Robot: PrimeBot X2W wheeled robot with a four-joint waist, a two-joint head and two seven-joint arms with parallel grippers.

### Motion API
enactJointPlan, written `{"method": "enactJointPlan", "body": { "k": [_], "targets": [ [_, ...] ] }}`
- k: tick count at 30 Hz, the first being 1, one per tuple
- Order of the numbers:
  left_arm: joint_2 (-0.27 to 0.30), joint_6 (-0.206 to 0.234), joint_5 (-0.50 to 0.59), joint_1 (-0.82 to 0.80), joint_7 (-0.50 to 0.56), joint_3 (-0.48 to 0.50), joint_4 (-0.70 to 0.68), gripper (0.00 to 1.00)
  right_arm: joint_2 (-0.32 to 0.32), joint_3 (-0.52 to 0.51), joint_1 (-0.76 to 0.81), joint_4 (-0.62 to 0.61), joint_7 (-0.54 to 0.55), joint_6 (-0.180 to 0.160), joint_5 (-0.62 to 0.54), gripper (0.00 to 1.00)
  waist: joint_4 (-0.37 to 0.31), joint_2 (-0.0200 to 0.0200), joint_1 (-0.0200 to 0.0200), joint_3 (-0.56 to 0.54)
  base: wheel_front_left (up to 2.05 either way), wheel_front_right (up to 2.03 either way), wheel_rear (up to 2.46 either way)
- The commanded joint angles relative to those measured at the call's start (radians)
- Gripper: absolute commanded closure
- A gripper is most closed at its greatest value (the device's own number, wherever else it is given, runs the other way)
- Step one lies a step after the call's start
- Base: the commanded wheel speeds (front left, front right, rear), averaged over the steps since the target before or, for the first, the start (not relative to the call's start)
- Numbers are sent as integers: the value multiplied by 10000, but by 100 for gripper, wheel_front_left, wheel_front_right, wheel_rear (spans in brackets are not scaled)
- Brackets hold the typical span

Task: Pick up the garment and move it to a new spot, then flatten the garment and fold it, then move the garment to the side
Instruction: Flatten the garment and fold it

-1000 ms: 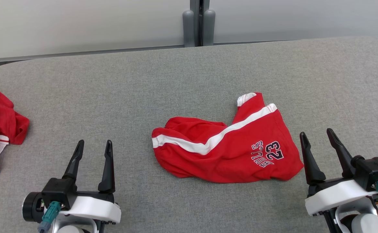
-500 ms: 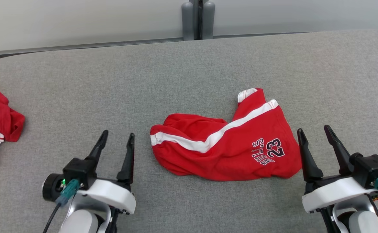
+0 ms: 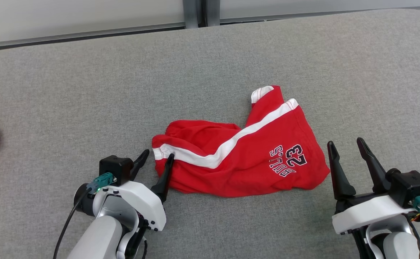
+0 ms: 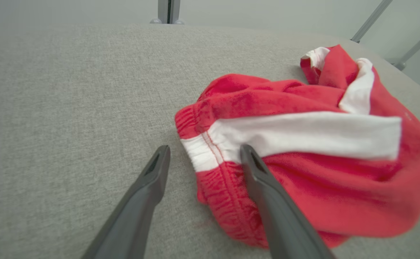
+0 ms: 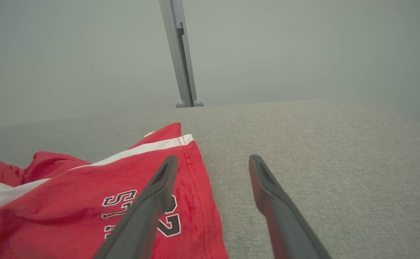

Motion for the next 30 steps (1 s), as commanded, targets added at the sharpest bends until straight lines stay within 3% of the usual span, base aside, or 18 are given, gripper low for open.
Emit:
{"method": "enactJointPlan", "body": {
  "k": [1, 2, 3, 4, 5, 6, 15, 21, 30],
  "targets": [
    [7, -60, -100, -165, -17, 14, 57, 0, 2, -3, -114, 16, -68, 1, 23, 0, -25, 0, 0, 24, 0, 0, 0],
    [15, -97, -103, -221, 22, 13, 168, 0, 8, -1, -133, 29, -73, 1, 34, 0, -45, 0, 0, 42, 0, 0, 0],
    [22, -119, -134, -259, 30, 11, 257, 9, 10, 1, -147, 38, -84, 1, 36, 0, -64, 0, 0, 57, 0, 0, 0],
    [22, -156, -164, -302, -5, 7, 328, 45, 14, -5, -155, 48, -93, 1, 42, 0, -77, 0, 0, 65, 0, 0, 0],
    [19, -183, -165, -341, -67, 2, 379, 91, 18, -14, -160, 49, -98, 1, 51, 0, -84, 0, 0, 71, 0, 0, 0],
    [21, -190, -152, -374, -105, -6, 428, 100, 22, -26, -173, 55, -111, 1, 49, 0, -87, 0, 0, 76, 0, 0, 0],
    [28, -220, -117, -561, -461, -93, 460, 100, -111, -324, -437, 270, -172, 1, 177, 0, 80, 0, 0, 77, 0, 0, 0],
    [-26, -177, -13, -779, -595, -205, 180, 100, -690, -578, -1434, 1043, 16, 1, 524, 0, 369, 0, 0, 391, 0, 0, 0],
    [-241, -312, 79, -1274, -1002, -450, 32, 100, -1791, 1133, -3533, 2789, 1524, 1, 1923, 0, 995, 0, 0, 987, 0, 0, 0]
  ]
}}
